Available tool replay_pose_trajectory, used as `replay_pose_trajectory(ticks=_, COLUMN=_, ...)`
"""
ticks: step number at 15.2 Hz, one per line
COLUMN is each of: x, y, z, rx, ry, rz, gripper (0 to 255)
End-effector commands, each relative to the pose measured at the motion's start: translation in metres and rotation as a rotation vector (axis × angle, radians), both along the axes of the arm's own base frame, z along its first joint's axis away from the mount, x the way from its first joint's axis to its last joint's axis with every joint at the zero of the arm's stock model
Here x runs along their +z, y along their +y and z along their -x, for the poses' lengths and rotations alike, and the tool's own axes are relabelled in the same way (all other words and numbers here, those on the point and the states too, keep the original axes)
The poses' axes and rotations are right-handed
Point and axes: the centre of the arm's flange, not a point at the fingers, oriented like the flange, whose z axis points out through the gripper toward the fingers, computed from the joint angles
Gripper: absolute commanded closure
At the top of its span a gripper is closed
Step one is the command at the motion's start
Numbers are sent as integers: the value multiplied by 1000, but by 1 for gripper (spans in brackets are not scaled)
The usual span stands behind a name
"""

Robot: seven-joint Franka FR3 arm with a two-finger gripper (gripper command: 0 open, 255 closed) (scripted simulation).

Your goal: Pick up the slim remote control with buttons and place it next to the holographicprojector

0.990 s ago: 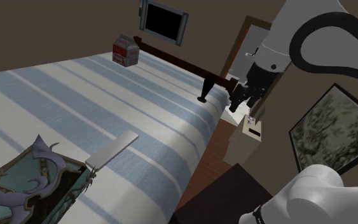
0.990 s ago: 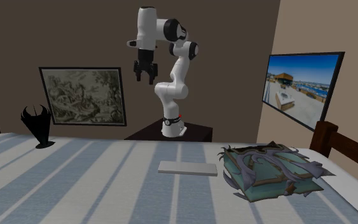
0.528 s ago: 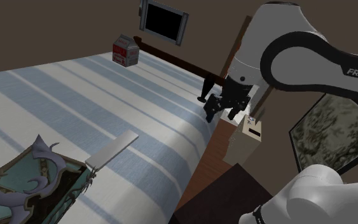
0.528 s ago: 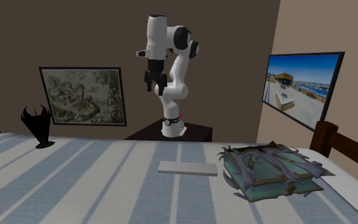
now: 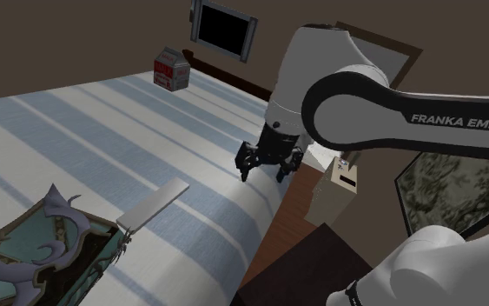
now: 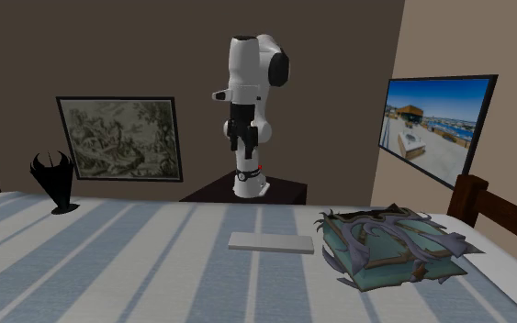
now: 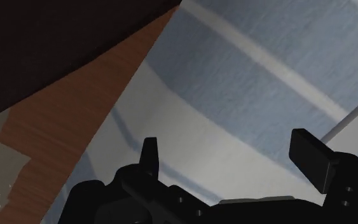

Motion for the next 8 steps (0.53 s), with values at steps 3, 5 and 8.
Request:
replay_pose_trajectory(ticks=3, x=-24, y=39, z=-24, rx=-97, ry=-1, rz=-17, gripper=0)
replay_pose_trajectory(ticks=5, x=-36, y=58, z=-37, rx=-143, ry=-2, rz=-24, gripper=0)
replay_pose_trajectory(ticks=8, x=-54, y=85, z=-58, rx=-213, ry=-3, rz=-36, gripper=0)
